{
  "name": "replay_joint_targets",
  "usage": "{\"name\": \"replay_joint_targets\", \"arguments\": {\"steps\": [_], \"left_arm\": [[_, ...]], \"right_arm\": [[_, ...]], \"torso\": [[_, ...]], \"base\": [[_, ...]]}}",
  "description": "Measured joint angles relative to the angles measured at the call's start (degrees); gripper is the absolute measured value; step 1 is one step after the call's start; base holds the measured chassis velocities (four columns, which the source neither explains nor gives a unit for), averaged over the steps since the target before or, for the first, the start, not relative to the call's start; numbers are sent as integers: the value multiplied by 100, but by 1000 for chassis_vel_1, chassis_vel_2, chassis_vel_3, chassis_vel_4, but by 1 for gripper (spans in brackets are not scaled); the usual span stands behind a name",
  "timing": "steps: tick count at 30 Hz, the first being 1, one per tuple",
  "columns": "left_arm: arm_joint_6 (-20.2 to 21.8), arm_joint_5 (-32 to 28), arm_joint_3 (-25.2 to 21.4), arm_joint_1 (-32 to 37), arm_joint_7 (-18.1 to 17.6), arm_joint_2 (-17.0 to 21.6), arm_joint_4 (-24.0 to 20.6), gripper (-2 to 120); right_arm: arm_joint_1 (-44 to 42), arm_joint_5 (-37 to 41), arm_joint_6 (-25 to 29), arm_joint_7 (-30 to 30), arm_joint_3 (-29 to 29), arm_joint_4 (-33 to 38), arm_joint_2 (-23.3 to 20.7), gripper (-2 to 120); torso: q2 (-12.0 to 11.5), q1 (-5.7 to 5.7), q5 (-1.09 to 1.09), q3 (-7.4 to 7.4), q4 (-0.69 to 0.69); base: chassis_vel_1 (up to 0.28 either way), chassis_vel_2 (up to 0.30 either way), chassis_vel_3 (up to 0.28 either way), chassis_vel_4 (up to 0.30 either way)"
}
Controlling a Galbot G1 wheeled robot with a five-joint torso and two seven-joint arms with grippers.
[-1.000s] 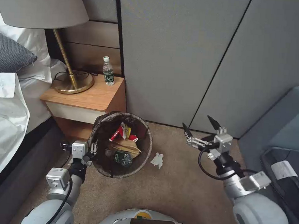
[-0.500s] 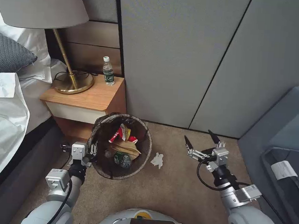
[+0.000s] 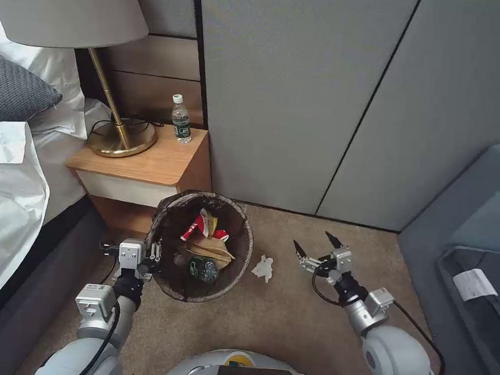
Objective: Pick up the trash bin, then pick up the garbage from the floor and place it into the trash bin.
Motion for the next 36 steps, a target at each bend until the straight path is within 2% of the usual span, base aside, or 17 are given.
{"name": "replay_joint_targets", "arguments": {"steps": [10,24,36], "left_arm": [[6,1,-7,13,1,4,0,3],[10,12,-27,15,17,-14,0,3],[20,18,-7,11,8,-41,0,3]], "right_arm": [[894,57,-536,162,-834,-849,-255,100],[1569,288,-1260,215,-1446,-1895,-244,100],[1972,165,-1327,262,-1729,-2730,-100,100]], "torso": [[0,0,0,0,0],[0,0,0,0,0],[0,0,0,0,0]], "base": [[0,0,0,0],[0,0,0,0],[0,0,0,0]]}}
